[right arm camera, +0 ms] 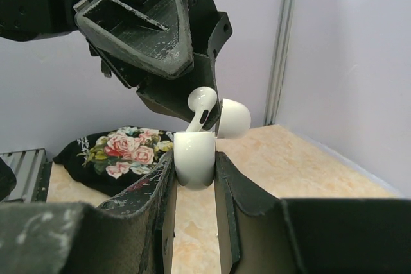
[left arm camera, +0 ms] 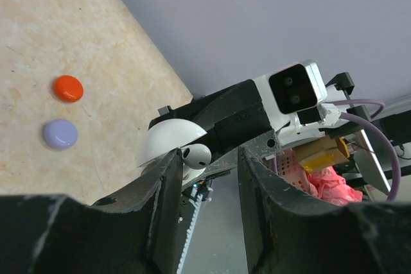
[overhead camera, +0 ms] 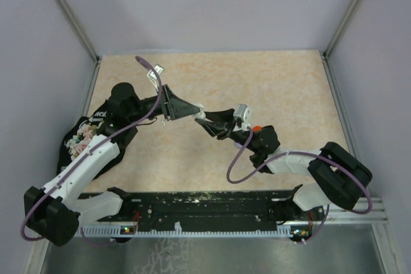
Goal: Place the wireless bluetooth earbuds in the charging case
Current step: Place the earbud in the charging case.
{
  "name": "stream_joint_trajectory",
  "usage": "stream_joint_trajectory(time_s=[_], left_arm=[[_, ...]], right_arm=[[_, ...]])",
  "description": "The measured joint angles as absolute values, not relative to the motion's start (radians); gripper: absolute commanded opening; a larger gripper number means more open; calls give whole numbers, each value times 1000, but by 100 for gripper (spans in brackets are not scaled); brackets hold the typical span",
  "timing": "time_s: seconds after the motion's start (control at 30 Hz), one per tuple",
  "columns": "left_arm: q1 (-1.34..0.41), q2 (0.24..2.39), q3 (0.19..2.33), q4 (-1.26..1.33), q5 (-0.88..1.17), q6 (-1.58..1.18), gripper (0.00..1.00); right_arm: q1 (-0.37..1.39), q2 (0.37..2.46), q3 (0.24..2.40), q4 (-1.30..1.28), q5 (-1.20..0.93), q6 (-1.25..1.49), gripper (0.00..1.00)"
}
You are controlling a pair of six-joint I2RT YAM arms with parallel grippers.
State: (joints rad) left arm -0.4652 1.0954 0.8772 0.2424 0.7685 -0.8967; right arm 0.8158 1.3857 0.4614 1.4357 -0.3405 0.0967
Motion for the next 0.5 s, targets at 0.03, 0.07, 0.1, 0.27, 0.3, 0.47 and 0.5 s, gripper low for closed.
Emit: stream_joint_trajectory(time_s=[0.03, 0.07, 0.1, 0.27, 0.3, 0.47, 0.5], left_arm=[[-465, 1093, 885, 225, 764, -888, 47], [-465, 1090, 892, 208, 757, -877, 47], [-465, 1088, 899, 191, 752, -867, 47], [-465, 1077, 928, 114, 725, -818, 47], [-465, 1076, 934, 99, 721, -809, 48], [-465, 1074, 950, 47, 707, -776, 47], [-465, 1074, 952, 40, 705, -769, 47]], right_arm=[[816, 1386, 461, 1435, -340, 97, 0], [816, 1386, 461, 1436, -340, 96, 0], [816, 1385, 461, 1436, -340, 93, 0], [816, 1377, 461, 1432, -342, 70, 0], [816, 1375, 461, 1428, -342, 63, 0], [816, 1366, 461, 1411, -345, 42, 0], [816, 1364, 461, 1405, -345, 37, 0]])
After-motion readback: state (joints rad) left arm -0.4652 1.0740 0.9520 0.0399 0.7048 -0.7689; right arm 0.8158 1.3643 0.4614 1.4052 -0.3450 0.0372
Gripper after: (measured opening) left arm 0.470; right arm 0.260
